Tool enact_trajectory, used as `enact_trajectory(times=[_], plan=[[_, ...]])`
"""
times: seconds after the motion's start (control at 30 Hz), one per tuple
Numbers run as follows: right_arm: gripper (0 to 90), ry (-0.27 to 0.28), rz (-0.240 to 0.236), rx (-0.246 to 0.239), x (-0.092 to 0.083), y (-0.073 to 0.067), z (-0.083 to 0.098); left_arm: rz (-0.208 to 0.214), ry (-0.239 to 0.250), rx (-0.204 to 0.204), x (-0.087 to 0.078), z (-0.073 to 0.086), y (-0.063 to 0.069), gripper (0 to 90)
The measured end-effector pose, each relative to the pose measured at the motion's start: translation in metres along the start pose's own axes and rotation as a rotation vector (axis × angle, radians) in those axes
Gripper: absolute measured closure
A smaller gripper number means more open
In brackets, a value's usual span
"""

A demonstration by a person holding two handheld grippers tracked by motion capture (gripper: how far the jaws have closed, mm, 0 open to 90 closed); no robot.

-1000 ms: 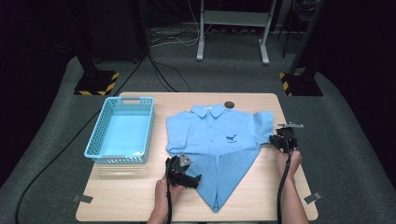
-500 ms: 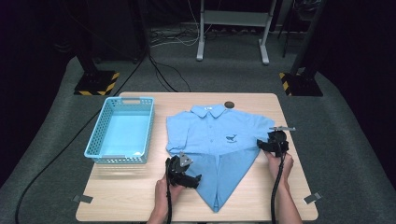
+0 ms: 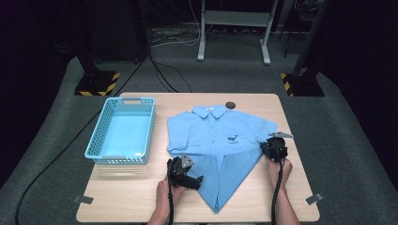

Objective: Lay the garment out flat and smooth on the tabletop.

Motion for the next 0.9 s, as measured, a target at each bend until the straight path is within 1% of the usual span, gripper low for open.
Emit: enact_trajectory(times=[0.07,0.1,0.17,0.23,0.4,0.47,0.5,0.6,0.63,0.67,0.73,0.87,0.9], plan=[[83.8,0.002,0.006,-0.001,0.0,0.001,0.0,0.004,-0.001,0.005,0.001,-0.001,0.001,0.2],[84.2,0.003,0.014,-0.004,-0.001,0.003,0.0,0.002,0.001,-0.001,0.001,-0.001,0.002,0.2],[84.4,0.001,0.019,-0.003,0.0,0.006,0.0,-0.021,0.005,-0.021,0.003,-0.002,0.005,0.1],[84.4,-0.002,0.023,-0.002,-0.001,0.01,0.001,-0.019,0.007,-0.022,0.006,-0.004,0.01,0.1],[84.4,-0.007,0.04,-0.001,-0.003,0.021,0.003,-0.009,0.003,-0.012,0.012,-0.007,0.018,0.2],[84.4,-0.007,0.048,-0.001,-0.003,0.027,0.006,-0.002,0.001,-0.004,0.016,-0.01,0.023,0.1],[84.4,-0.007,0.048,-0.001,-0.003,0.027,0.006,-0.002,0.001,-0.004,0.016,-0.01,0.023,0.1],[84.4,-0.009,0.058,0.02,-0.005,0.037,0.009,0.008,-0.004,0.008,0.022,-0.014,0.029,0.1],[84.4,-0.009,0.058,0.02,-0.005,0.037,0.009,0.008,-0.004,0.008,0.022,-0.014,0.029,0.1],[84.4,-0.008,0.065,0.024,-0.006,0.042,0.009,0.012,-0.004,0.01,0.025,-0.016,0.032,0.1],[84.4,-0.008,0.068,0.023,-0.006,0.044,0.009,0.013,-0.004,0.012,0.026,-0.017,0.034,0.1],[84.3,-0.009,0.095,0.013,-0.007,0.052,0.01,0.02,-0.005,0.018,0.032,-0.021,0.041,0.1],[83.7,-0.015,0.101,0.016,-0.006,0.055,0.011,0.022,-0.005,0.02,0.033,-0.022,0.043,0.1]])
Point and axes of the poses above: each handheld gripper's, and its own axes: x roughly forward along the jaws, z roughly out of its underside, y roughly to its right, the point moved 5 cm from there along x, roughly forward along the jaws, and after that the axes turned 14 degrees about z, right-handed, at the moved point
